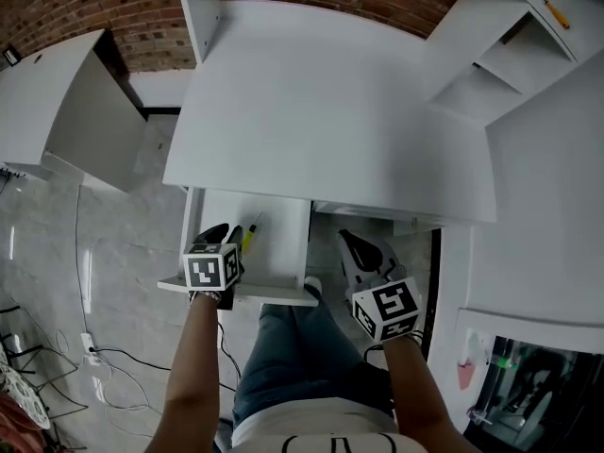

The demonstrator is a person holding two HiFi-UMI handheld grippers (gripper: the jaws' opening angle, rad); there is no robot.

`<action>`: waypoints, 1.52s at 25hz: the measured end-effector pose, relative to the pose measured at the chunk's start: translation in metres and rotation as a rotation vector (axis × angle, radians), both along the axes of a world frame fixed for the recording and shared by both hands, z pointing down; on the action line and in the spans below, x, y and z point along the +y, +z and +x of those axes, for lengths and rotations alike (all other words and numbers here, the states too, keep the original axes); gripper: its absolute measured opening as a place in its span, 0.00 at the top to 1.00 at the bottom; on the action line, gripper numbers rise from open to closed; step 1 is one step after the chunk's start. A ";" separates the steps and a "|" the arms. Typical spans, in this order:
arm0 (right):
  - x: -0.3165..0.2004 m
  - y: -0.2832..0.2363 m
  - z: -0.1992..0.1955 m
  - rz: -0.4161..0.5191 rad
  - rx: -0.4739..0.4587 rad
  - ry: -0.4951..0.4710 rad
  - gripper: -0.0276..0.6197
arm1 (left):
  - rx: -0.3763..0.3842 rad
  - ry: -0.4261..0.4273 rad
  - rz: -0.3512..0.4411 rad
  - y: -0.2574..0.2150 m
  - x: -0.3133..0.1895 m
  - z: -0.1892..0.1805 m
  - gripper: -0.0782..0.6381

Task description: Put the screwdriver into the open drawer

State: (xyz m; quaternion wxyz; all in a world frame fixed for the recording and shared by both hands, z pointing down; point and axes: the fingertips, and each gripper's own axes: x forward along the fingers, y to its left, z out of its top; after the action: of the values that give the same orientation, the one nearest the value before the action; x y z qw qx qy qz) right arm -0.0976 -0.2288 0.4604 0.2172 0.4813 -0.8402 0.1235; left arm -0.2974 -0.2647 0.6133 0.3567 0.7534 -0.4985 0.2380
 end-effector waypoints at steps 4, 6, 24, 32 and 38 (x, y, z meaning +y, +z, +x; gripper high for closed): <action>-0.004 -0.011 0.002 0.026 -0.016 -0.006 0.94 | 0.028 -0.095 0.191 -0.053 0.005 -0.015 0.87; -0.007 -0.024 -0.004 0.058 -0.056 -0.029 0.94 | 0.032 -0.125 0.269 -0.079 0.011 -0.022 0.87; 0.076 -0.179 0.016 0.428 -0.163 -0.149 0.94 | -0.141 -0.208 0.867 -0.314 0.130 0.008 0.87; 0.087 -0.218 0.020 0.541 -0.170 -0.135 0.94 | -0.189 -0.190 0.997 -0.366 0.140 0.012 0.87; 0.090 -0.240 0.016 0.605 -0.157 -0.138 0.94 | -0.201 -0.179 1.058 -0.388 0.140 0.011 0.87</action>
State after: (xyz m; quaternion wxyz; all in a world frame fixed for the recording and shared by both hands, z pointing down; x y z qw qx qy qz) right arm -0.0820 -0.1390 0.2206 0.0068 0.4551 -0.8836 -0.1101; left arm -0.2862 -0.1250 0.2251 -0.1014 0.7581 -0.6442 -0.0057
